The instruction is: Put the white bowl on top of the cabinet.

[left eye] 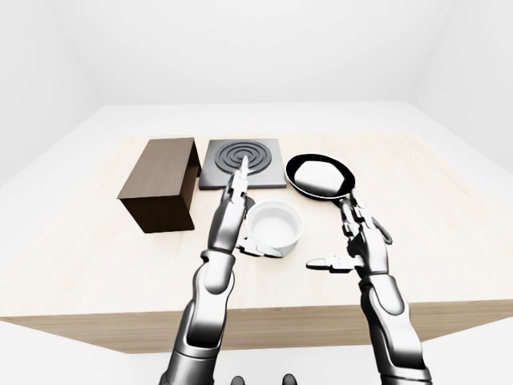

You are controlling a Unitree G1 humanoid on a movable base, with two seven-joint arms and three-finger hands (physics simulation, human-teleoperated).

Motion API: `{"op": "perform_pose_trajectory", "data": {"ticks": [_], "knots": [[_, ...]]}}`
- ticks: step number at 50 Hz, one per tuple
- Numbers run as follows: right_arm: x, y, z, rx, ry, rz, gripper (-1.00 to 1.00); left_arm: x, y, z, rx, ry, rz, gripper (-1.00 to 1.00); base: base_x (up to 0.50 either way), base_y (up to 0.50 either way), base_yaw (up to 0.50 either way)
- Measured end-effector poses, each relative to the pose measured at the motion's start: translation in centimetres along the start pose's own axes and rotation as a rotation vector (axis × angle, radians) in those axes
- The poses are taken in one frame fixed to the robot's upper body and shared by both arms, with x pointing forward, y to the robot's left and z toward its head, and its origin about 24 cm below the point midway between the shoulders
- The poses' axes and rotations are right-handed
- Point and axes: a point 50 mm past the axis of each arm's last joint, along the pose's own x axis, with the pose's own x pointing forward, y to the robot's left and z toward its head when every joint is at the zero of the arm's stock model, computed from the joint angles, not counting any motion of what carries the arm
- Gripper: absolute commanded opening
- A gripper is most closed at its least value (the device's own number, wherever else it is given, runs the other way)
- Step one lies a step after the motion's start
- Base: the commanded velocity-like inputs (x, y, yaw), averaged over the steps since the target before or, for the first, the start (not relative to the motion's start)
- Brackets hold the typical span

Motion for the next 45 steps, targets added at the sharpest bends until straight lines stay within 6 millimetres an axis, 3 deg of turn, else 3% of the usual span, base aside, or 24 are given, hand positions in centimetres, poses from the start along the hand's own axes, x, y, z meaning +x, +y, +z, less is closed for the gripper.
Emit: {"op": "perform_pose_trajectory", "data": {"ticks": [19, 45], "knots": [[-0.2, -0.6, 0.6, 0.016, -0.01, -0.01, 1.0, 0.3, -1.9, 1.8, 0.345, -0.057, -0.089, 1.0, 0.0, 0.0, 0.0], [-0.4, -1.1, 1.6, 0.029, -0.05, -0.02, 1.0, 0.1, -4.3, 0.4, 0.632, 0.0, -0.155, 1.0, 0.0, 0.0, 0.0]]}}
